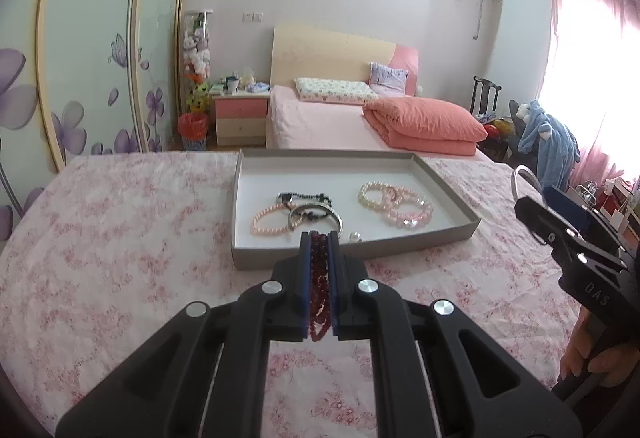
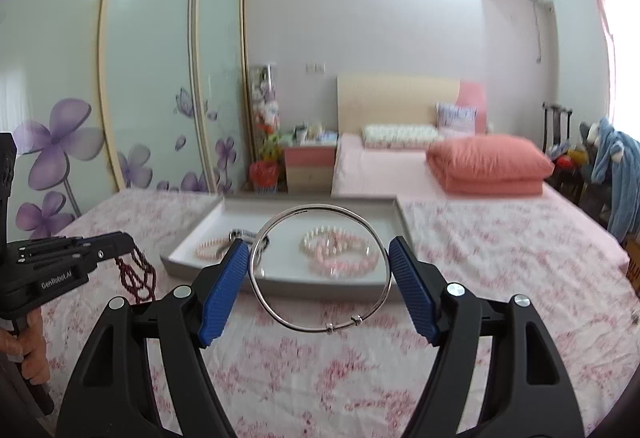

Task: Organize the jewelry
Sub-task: 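Lower the red strand into the tray with the left tool while the right tool drops the round bangle there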

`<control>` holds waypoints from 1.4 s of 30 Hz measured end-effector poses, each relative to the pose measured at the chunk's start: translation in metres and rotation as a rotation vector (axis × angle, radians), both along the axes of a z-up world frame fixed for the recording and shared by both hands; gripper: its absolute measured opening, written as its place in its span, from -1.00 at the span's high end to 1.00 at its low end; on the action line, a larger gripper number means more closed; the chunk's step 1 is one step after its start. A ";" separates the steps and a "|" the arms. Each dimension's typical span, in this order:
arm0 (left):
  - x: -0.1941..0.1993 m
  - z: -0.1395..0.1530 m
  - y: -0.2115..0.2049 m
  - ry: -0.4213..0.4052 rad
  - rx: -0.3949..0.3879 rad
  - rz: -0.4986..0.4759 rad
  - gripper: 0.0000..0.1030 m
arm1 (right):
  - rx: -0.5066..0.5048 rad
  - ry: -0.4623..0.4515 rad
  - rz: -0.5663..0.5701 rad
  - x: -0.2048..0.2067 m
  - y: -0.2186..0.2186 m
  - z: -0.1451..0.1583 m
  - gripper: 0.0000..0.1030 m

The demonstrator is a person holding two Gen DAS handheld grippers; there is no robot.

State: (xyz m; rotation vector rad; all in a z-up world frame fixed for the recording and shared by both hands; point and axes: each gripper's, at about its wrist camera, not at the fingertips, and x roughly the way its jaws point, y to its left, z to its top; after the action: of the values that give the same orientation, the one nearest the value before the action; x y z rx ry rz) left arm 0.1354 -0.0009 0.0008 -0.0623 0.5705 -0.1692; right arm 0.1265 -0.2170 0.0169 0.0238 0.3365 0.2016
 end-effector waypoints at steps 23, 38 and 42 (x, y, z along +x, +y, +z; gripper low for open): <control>0.013 0.049 -0.025 -0.211 0.078 0.063 0.83 | 0.026 -0.231 -0.084 0.013 0.003 0.029 -0.41; 0.067 0.040 -0.039 -0.187 0.077 0.044 0.83 | 0.043 -0.185 -0.082 0.064 0.004 0.019 -0.41; 0.091 0.027 -0.039 -0.153 0.079 0.044 0.83 | 0.047 -0.140 -0.086 0.089 0.007 0.007 -0.41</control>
State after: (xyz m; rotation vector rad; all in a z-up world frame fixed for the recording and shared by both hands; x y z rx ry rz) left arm 0.2263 -0.0404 0.0277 0.0145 0.4221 -0.1076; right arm 0.2152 -0.2095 0.0240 0.0705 0.1904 0.1251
